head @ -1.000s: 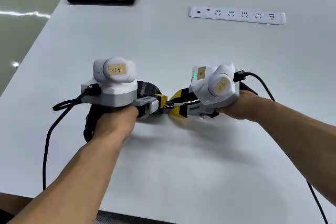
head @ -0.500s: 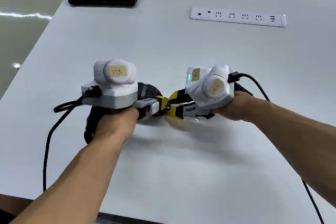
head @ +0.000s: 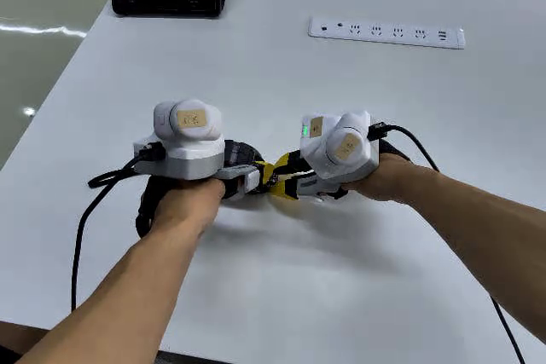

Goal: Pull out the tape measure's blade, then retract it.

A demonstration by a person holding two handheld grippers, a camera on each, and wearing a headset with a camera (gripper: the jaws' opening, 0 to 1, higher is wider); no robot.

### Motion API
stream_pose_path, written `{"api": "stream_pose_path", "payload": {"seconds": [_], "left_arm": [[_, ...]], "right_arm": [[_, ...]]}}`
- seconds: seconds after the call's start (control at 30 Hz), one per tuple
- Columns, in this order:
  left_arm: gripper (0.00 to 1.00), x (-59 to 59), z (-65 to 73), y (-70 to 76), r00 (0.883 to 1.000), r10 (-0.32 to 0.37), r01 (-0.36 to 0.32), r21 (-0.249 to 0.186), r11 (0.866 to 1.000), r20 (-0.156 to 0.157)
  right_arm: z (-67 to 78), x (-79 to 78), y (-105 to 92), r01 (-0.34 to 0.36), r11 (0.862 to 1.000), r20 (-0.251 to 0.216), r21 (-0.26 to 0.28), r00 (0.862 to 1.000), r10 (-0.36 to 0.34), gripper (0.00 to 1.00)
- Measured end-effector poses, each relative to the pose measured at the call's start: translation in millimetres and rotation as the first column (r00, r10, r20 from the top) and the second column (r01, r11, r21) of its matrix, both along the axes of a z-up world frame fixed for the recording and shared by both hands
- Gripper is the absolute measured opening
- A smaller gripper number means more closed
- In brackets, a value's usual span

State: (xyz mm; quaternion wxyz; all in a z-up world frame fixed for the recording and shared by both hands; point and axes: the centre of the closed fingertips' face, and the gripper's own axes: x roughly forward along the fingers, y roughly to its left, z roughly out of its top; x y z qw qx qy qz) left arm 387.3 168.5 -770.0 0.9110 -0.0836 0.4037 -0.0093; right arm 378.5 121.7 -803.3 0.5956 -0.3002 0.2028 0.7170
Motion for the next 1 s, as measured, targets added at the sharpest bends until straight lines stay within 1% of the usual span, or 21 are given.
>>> {"api": "stream_pose_path", "payload": {"seconds": [0.37,0.47,0.53,0.6,0.67,0.8,0.87,0.97,1.0], "left_arm": [[0.6,-0.5,0.5,-0.6,1.0,0.0,0.0,-0.001,1.0,0.008],[0.61,-1.7,1.4,0.0,1.0,-0.011,0.01,0.011,1.0,0.013],[0.63,-2.7,1.7,-1.0,1.0,-0.017,0.017,0.007,1.0,0.014],[0.64,-3.9,2.1,-1.4,1.0,-0.027,0.027,0.015,1.0,0.016],[0.65,-5.0,2.9,-2.3,0.999,-0.036,0.036,0.017,0.999,0.018],[0.67,-6.8,4.6,-4.3,0.998,-0.058,0.058,0.016,0.998,0.021],[0.68,-7.6,5.8,-4.4,0.997,-0.072,0.071,0.026,0.997,0.024],[0.69,-9.1,6.3,-6.0,0.996,-0.085,0.084,0.019,0.996,0.023],[0.69,-10.0,6.4,-5.1,0.996,-0.087,0.087,0.026,0.996,0.024]], "right_arm": [[2.8,1.7,-3.3,0.006,1.0,0.014,-0.01,1.0,-0.006,0.15],[3.9,3.1,-7.1,0.01,1.0,0.013,-0.014,1.0,-0.01,0.16],[4.4,4.4,-9.8,0.016,1.0,0.014,-0.017,1.0,-0.016,0.17],[6.2,4.9,-12.4,0.026,0.999,0.01,-0.018,1.0,-0.026,0.17],[8.8,5.7,-14.4,0.04,0.999,0.002,-0.01,0.999,-0.04,0.19],[10.9,6.9,-19.4,0.055,0.998,0.003,-0.01,0.999,-0.055,0.21],[11.3,6.4,-22.5,0.059,0.998,0.001,-0.01,0.998,-0.059,0.22],[12.3,5.9,-28.4,0.07,0.997,0.001,-0.011,0.998,-0.07,0.23],[12.6,6.0,-31.1,0.076,0.997,0.001,-0.012,0.997,-0.076,0.24]]}}
